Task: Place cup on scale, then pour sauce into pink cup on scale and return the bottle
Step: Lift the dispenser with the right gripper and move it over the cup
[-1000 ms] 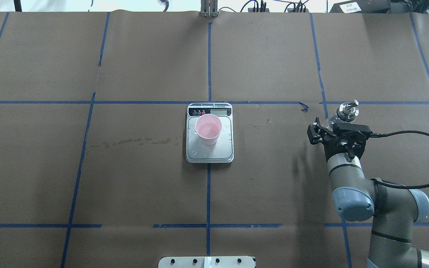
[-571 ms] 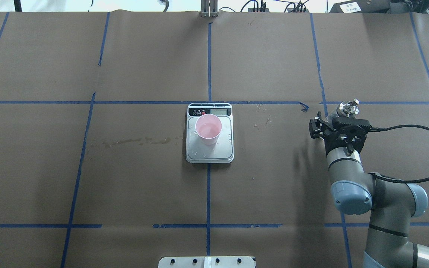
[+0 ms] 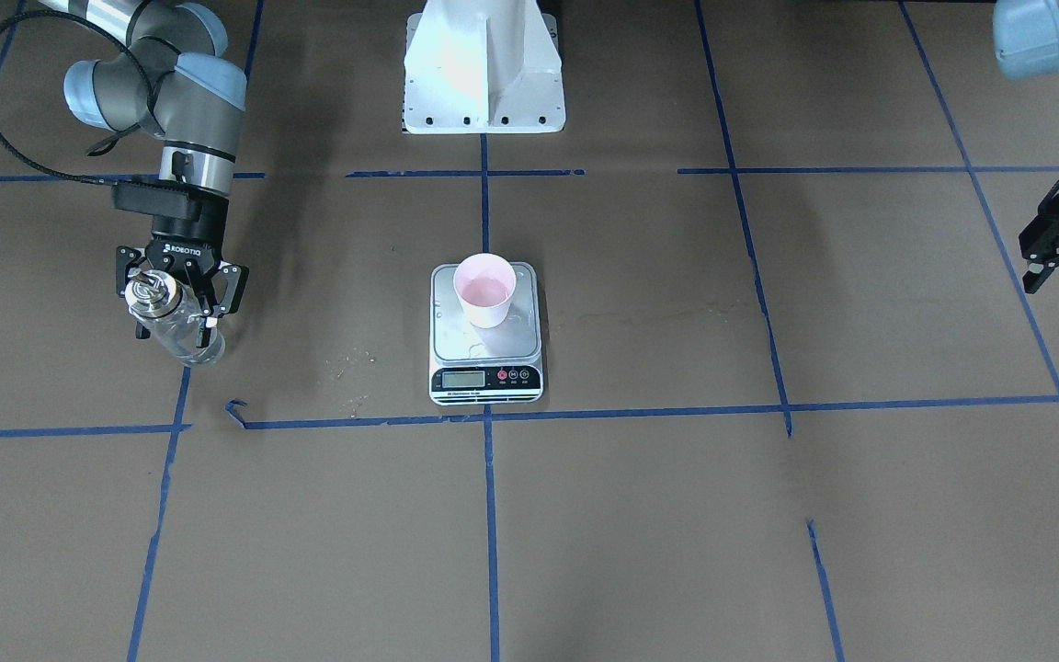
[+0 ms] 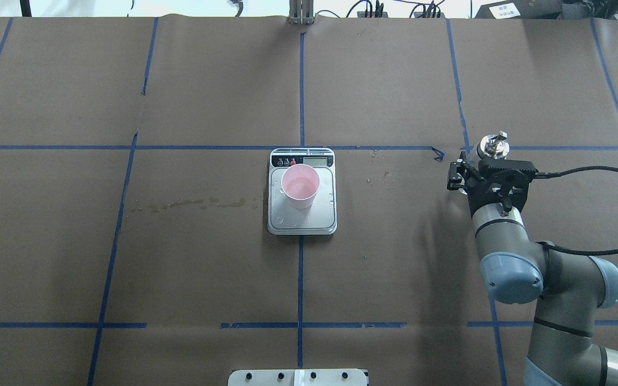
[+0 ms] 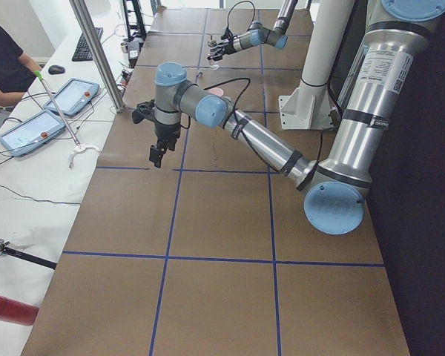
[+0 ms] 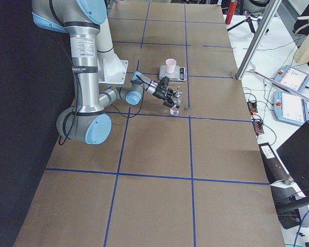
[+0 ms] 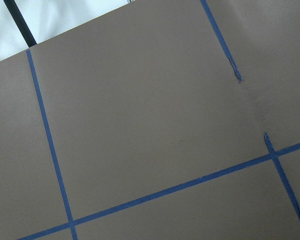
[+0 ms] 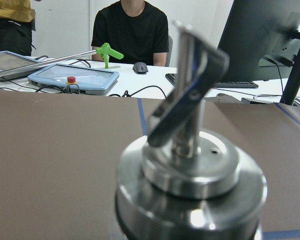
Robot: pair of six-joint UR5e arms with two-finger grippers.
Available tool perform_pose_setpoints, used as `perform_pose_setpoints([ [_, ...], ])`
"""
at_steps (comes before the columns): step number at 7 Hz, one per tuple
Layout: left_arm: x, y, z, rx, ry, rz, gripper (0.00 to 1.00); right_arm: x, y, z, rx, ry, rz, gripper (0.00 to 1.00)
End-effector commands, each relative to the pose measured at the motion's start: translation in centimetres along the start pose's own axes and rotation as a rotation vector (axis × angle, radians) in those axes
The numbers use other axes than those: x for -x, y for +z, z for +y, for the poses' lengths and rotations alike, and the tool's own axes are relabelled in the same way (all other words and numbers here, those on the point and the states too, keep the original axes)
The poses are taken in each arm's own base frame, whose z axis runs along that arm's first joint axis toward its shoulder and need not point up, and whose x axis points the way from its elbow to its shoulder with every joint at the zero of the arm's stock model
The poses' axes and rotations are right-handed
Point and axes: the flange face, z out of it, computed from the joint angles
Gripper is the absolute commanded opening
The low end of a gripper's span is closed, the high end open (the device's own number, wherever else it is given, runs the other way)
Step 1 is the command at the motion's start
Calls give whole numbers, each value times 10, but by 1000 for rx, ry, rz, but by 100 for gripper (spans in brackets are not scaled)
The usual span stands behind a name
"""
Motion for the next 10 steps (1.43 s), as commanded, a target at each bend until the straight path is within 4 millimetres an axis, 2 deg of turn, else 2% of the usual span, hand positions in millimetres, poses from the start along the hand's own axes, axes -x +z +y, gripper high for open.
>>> perform_pose_setpoints([
  [1,2,1,2,3,5,1,100,10,-31,-49,14,-67,-76,0],
  [2,7,7,4,15,1,0,100,22,-41,-62,3,-92,-108,0],
  [3,25,16,6,36,19,-8,100,39,-52,-75,-8,-121,-137,0],
  [4,56,22,14,58,56,-12,100,55,-55,-79,-25,-188,-154,0],
  [5,91,22,42,66,49,3,100,64,-58,-84,-53,-304,-156,0],
  [6,119,24,66,33,50,19,100,83,-61,-89,-101,-405,-148,0],
  [7,131,38,90,26,44,20,100,101,-59,-81,-131,-463,-127,0],
  [8,140,50,93,14,42,20,100,117,-69,-57,-140,-581,-84,0],
  [10,146,54,98,8,48,8,100,141,-82,-30,-170,-854,31,0],
])
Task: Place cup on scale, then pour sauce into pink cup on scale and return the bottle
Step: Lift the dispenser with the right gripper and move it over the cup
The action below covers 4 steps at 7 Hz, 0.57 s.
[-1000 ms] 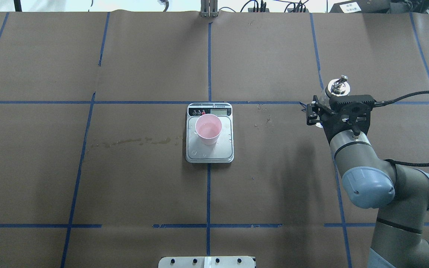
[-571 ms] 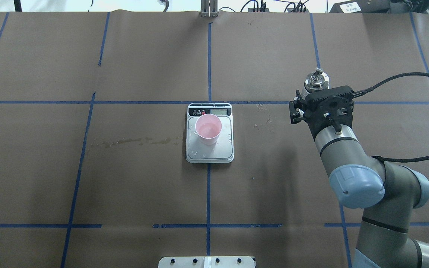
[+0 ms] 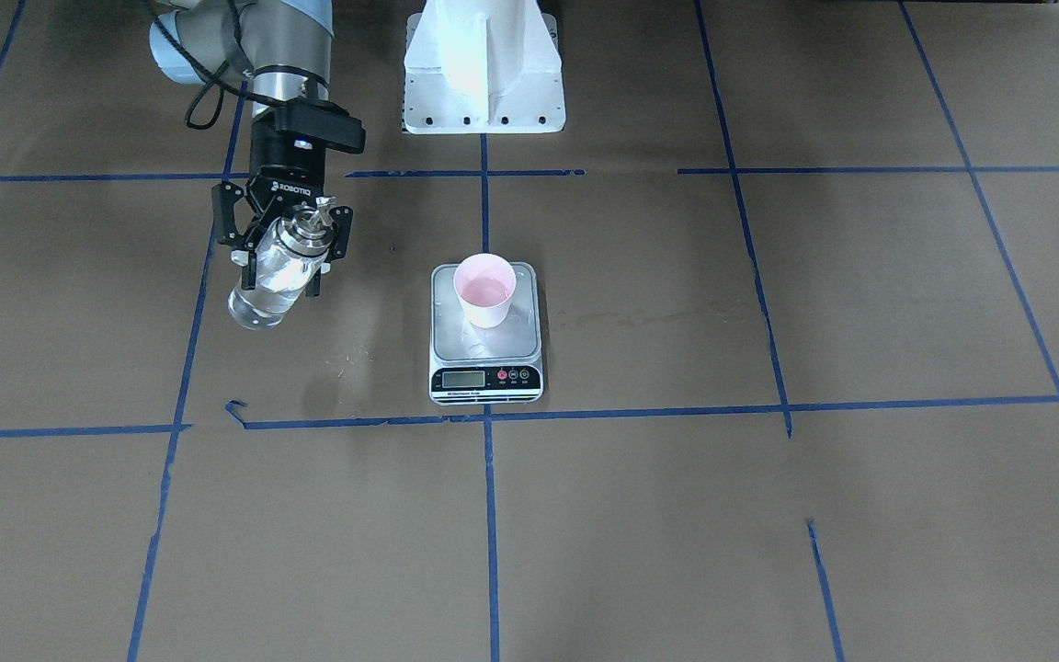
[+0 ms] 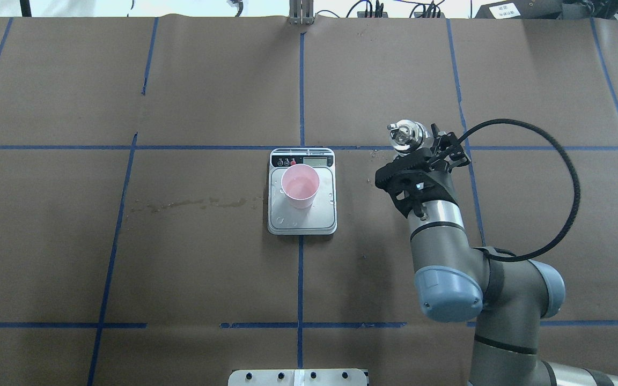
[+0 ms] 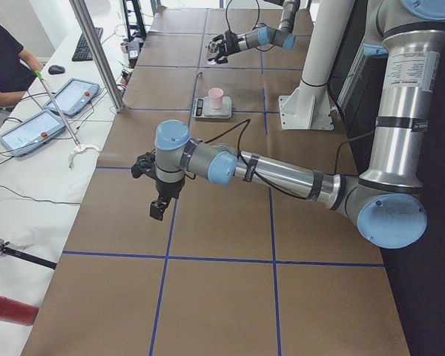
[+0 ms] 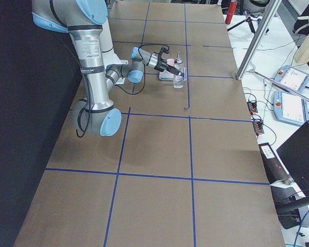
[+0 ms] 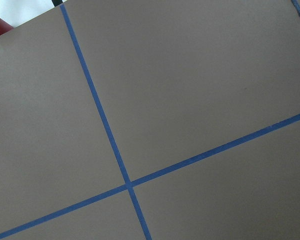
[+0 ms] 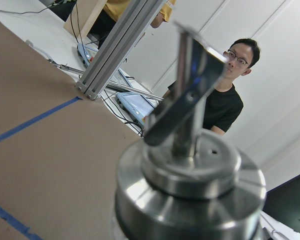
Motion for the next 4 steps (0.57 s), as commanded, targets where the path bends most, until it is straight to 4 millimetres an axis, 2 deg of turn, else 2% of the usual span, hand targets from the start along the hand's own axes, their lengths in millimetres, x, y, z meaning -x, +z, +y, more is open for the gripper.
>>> perform_pose_setpoints([
  [1,6,5,5,1,-2,-6,100,38,-10,8,25,-281,88,0],
  [2,9,7,7,5,-6,-4,100,53,-16,-1,29,-400,120,0],
  [4,12,10,9,11,-13,-1,100,67,-13,-2,49,-541,170,0],
])
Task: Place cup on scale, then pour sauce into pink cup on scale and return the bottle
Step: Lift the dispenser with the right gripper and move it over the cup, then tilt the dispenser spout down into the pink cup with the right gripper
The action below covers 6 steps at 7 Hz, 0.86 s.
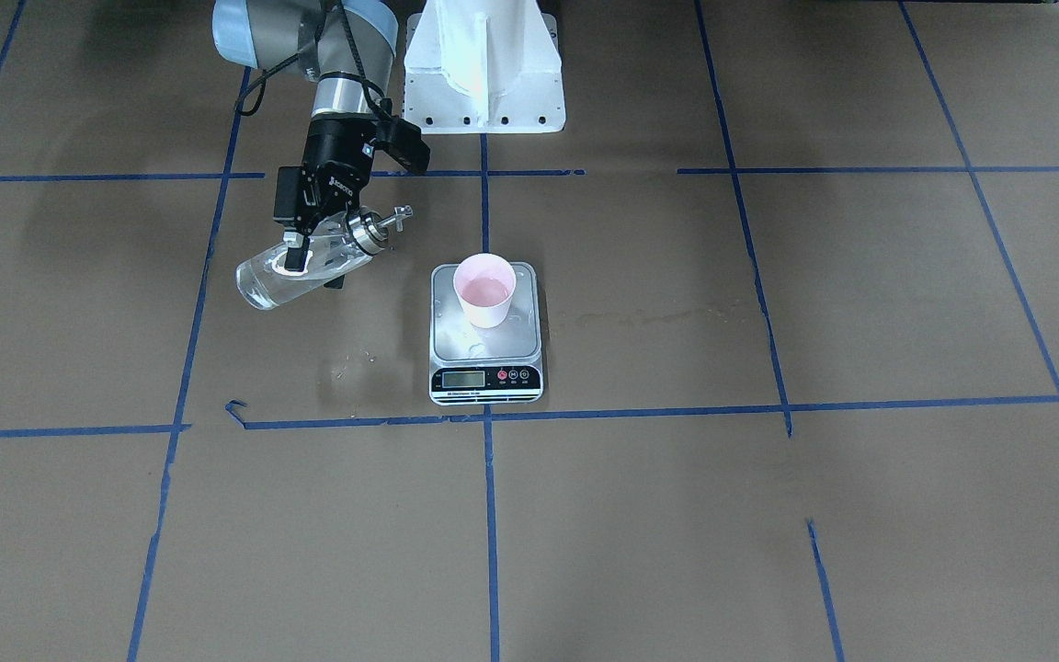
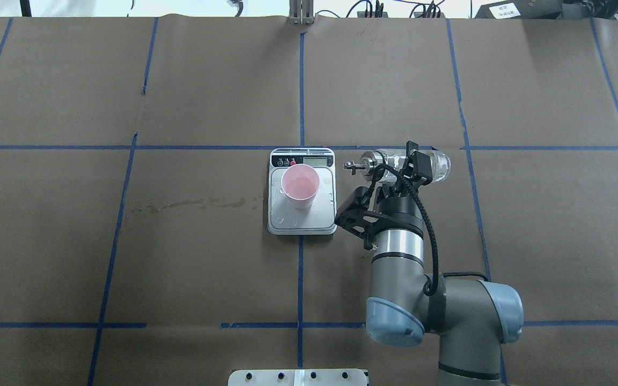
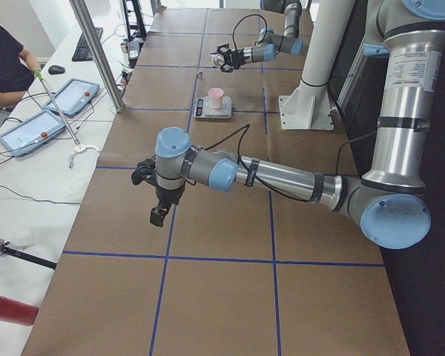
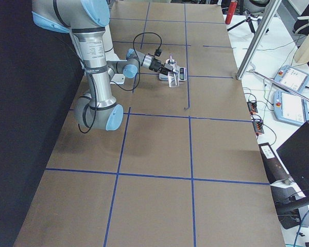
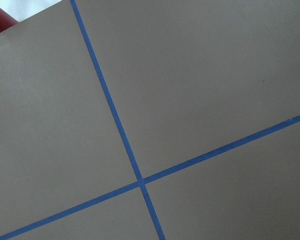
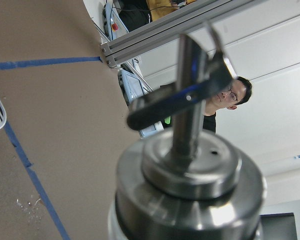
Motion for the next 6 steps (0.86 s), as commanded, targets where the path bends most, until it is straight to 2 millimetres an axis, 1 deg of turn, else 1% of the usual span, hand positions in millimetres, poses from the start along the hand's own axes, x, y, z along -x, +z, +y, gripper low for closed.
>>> perform_pose_setpoints([
  [1,8,6,4,11,-11,-1,100,9,-1,-17,14,-159,56,0],
  [2,11,4,5,9,12,-4,100,9,0,-23,16,-195,63,0],
  [3,17,3,7,10,41,-8,100,6,9,-34,26,-189,77,0],
  [4,20,5,9,13,38,-8,100,13,20,-44,39,-197,91,0],
  [5,20,5,9,13,43,-8,100,14,31,-48,52,-218,104,0],
  [6,21,4,9,12,57,-11,100,9,37,-48,63,-299,110,0],
])
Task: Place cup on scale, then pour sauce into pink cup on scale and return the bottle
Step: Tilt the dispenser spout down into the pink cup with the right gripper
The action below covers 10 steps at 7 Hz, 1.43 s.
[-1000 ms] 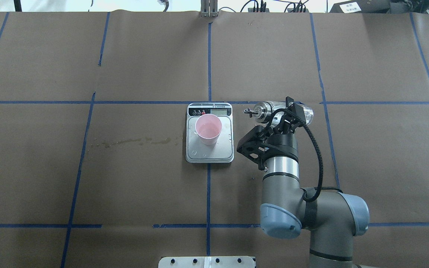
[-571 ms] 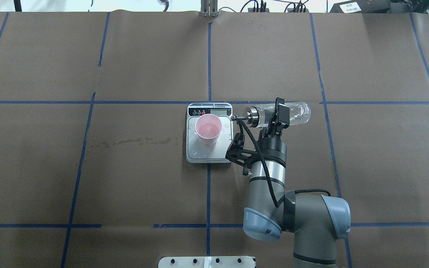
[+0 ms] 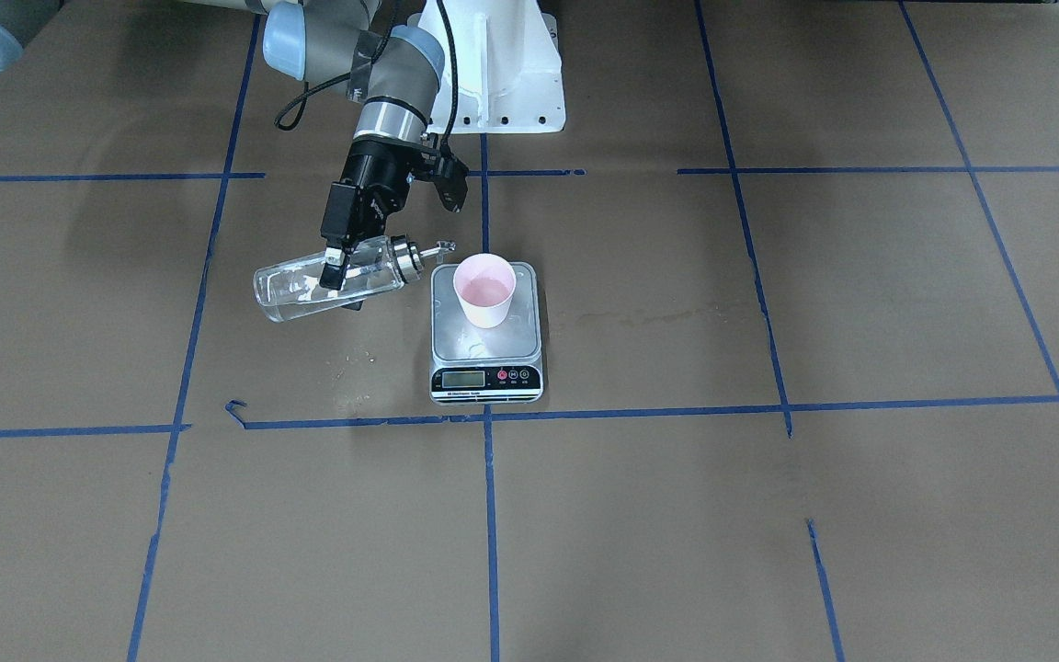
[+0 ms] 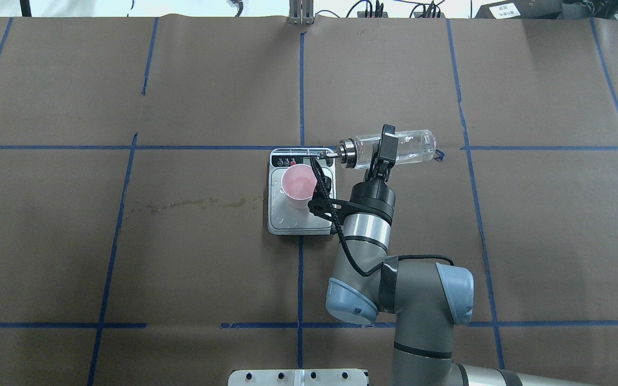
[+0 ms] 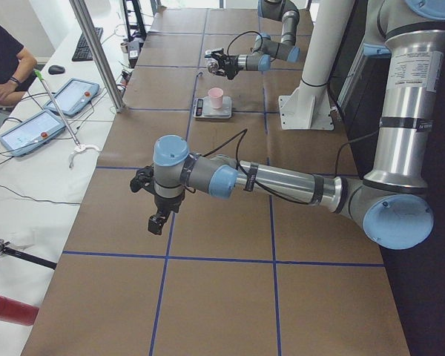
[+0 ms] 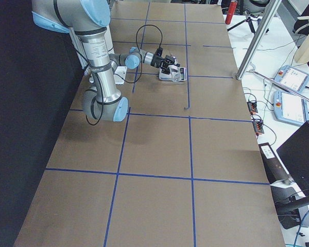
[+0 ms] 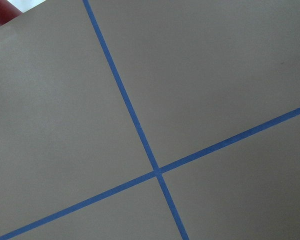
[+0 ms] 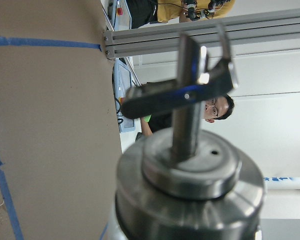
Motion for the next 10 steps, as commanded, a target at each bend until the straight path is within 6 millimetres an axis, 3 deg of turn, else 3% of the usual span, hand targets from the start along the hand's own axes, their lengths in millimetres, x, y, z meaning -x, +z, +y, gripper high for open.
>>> perform_pose_setpoints([
  [1,4,2,2,5,11,-1,100,-2,10,-2,12,-108,14,0],
  [3,5,1,2,4,11,-2,100,17,11,1,14,-168,25,0],
  [6,7,1,3,4,7,-3,100,30,-9,-5,-28,-196,63,0],
  [10,10,0,4,2,3,-7,100,21,-3,-7,-23,-474,159,0],
])
